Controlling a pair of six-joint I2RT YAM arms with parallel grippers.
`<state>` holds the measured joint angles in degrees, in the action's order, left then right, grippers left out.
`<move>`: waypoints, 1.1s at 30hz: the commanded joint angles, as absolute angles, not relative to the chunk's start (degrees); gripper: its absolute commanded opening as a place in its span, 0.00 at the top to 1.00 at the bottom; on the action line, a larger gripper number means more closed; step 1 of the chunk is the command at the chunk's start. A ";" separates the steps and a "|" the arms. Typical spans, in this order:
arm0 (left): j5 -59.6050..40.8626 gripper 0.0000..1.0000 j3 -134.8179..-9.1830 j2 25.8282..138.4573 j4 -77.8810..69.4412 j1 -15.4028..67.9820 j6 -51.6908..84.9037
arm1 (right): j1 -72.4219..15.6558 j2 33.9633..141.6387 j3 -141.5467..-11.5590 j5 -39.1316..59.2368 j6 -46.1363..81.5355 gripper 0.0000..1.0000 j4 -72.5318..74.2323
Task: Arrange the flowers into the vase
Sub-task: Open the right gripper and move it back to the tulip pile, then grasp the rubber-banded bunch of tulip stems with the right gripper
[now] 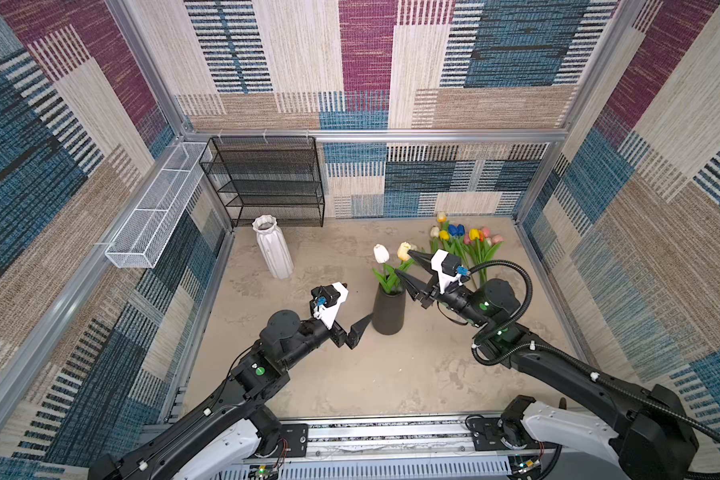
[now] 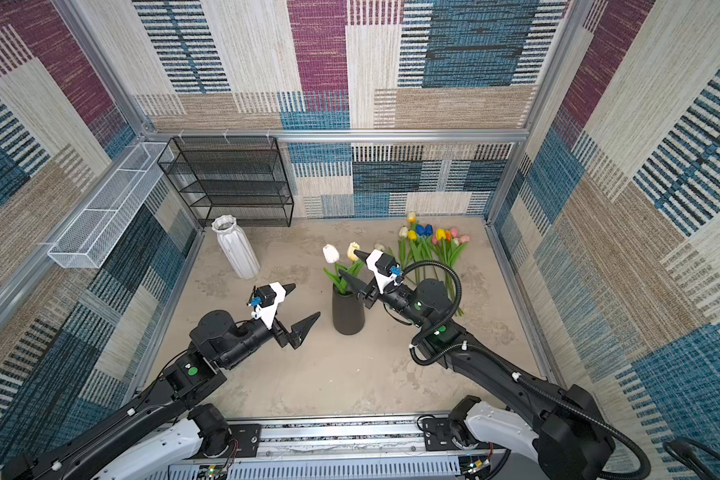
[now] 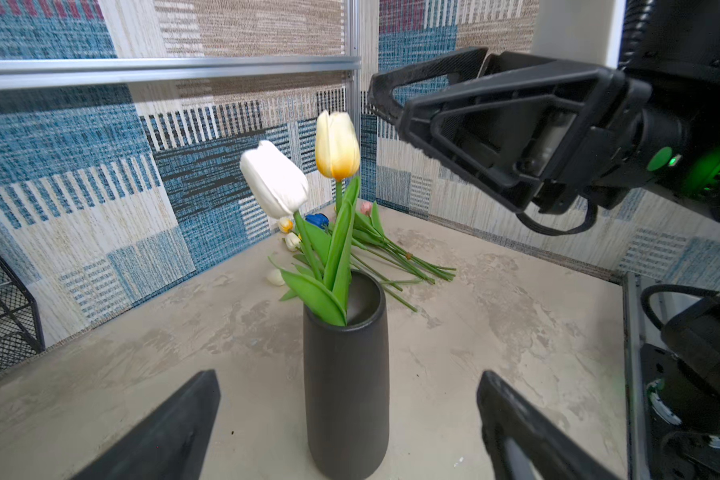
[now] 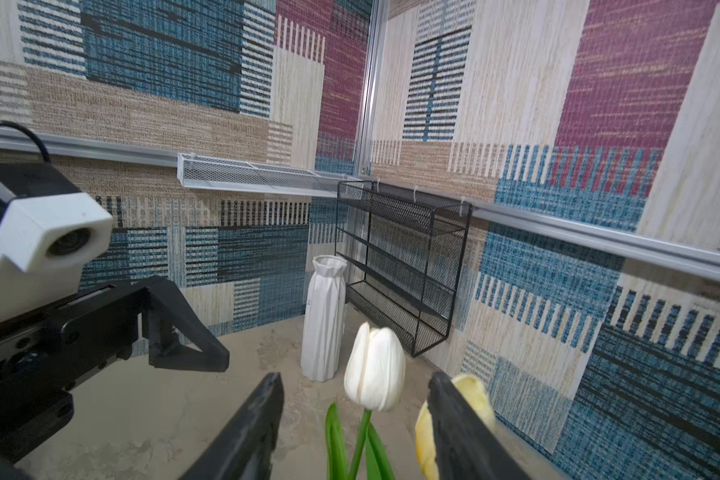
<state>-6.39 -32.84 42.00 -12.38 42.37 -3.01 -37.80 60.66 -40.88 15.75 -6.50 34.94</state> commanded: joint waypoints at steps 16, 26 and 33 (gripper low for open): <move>-18.69 0.06 -41.92 54.94 2.99 43.98 -8.35 | 3.63 91.82 -78.85 13.66 7.16 0.52 -31.47; -20.37 0.07 -39.66 55.44 -0.05 44.56 -6.45 | 7.56 108.74 -80.94 3.90 2.48 0.56 -35.68; -18.39 0.06 -35.97 51.82 -2.88 44.56 -5.89 | 7.56 110.49 -76.56 0.11 1.67 0.55 -34.00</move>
